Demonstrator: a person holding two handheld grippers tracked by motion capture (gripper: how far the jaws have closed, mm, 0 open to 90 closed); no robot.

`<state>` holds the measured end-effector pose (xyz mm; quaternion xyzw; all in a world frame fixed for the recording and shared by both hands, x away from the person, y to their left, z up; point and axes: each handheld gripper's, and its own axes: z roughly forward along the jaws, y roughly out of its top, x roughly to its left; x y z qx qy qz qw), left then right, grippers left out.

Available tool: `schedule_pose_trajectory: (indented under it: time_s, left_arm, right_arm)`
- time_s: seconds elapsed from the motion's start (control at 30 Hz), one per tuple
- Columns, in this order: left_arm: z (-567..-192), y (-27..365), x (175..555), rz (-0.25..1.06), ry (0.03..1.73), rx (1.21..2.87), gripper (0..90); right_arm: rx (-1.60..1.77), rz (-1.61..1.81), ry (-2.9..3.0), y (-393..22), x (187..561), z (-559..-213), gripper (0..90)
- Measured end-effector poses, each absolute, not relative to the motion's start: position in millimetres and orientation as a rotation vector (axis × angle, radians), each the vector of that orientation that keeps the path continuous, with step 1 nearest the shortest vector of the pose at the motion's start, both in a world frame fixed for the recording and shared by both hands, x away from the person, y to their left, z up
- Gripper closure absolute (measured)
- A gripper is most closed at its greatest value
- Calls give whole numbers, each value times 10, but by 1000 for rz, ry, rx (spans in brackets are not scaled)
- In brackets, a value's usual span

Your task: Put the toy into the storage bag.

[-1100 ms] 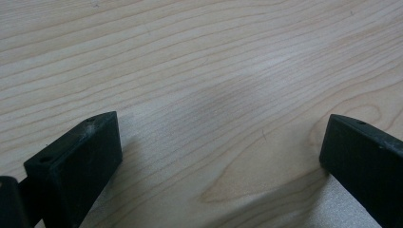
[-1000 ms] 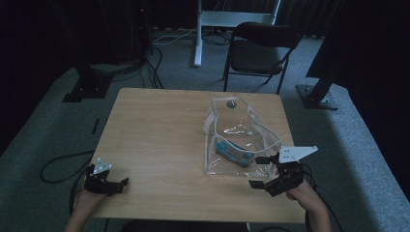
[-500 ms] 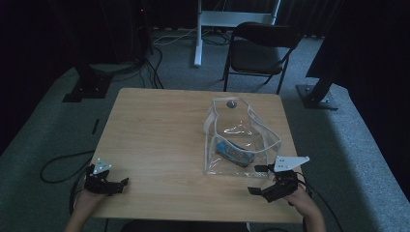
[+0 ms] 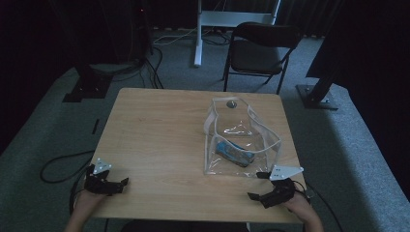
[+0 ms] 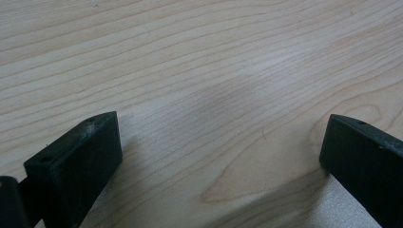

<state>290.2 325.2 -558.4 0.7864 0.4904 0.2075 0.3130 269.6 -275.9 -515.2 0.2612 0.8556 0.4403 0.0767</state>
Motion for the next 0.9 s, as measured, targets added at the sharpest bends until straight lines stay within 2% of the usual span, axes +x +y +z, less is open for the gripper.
schedule_pose_trajectory:
  time_s: [0.4, 0.9]
  left_arm:
    - [-5583, 3252, 2902, 547, 1294, 2076, 7]
    - [-5583, 3253, 2902, 547, 1293, 2078, 7]
  right_arm:
    - [919, 1244, 2507, -2928, 2687, -5383, 107]
    - [1098, 1131, 2342, -3114, 2619, -5499, 107]
